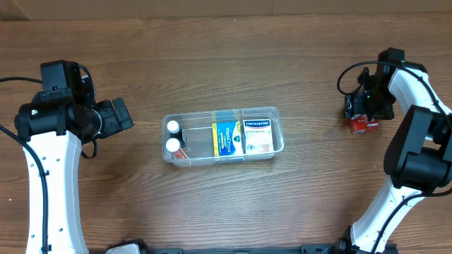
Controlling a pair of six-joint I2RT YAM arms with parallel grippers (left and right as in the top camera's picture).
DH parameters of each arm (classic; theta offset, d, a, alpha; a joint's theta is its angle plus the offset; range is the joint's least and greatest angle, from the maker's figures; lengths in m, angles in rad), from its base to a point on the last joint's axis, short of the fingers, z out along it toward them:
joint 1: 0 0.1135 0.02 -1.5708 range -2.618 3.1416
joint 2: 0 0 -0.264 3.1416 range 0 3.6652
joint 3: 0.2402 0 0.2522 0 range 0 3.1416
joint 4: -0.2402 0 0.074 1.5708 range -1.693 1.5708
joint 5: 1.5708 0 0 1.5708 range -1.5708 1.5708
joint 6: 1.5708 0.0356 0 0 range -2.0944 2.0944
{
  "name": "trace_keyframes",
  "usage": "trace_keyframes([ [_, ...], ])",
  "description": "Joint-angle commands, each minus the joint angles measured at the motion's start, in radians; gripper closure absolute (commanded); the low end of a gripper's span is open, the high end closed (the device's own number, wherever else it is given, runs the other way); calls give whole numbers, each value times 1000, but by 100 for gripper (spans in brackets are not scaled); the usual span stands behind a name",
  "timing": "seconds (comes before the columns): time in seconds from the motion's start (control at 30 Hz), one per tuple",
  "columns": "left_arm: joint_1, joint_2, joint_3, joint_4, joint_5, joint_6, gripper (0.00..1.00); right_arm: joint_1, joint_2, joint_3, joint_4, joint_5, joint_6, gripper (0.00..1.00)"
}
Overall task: Pack container
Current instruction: 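Move the right gripper to the red medicine box and grasp it, then place the red box into the container beside the bottle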
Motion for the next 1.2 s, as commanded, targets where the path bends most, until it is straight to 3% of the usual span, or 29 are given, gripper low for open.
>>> trace_keyframes([
  [0.0, 3, -3, -5, 1, 1, 22, 0, -2, 6, -1, -9, -26, 1, 18],
  [0.1, 3, -3, -5, 0, 1, 22, 0, -2, 6, 0, -24, -25, 18, 27],
  [0.2, 3, -3, -5, 0, 0, 23, 0, -1, -13, 0, -37, -25, 92, 28],
  [0.37, 3, -3, -5, 0, 1, 23, 0, 42, -211, 3, -60, -27, 216, 30],
  [0.47, 3, -3, -5, 0, 1, 23, 0, 168, -425, 21, -139, -115, 304, 40],
  [0.6, 3, -3, -5, 0, 4, 23, 0, 478, -593, 39, -215, -114, 459, 40],
  [0.83, 3, -3, -5, -19, 4, 23, 0, 986, -563, 40, -87, -63, 825, 40],
  [0.97, 3, -3, -5, -19, 4, 23, 0, 1107, -462, 39, 10, -54, 924, 40],
  [1.17, 3, -3, -5, -20, 4, 23, 0, 1135, -319, 39, 81, -58, 974, 39],
])
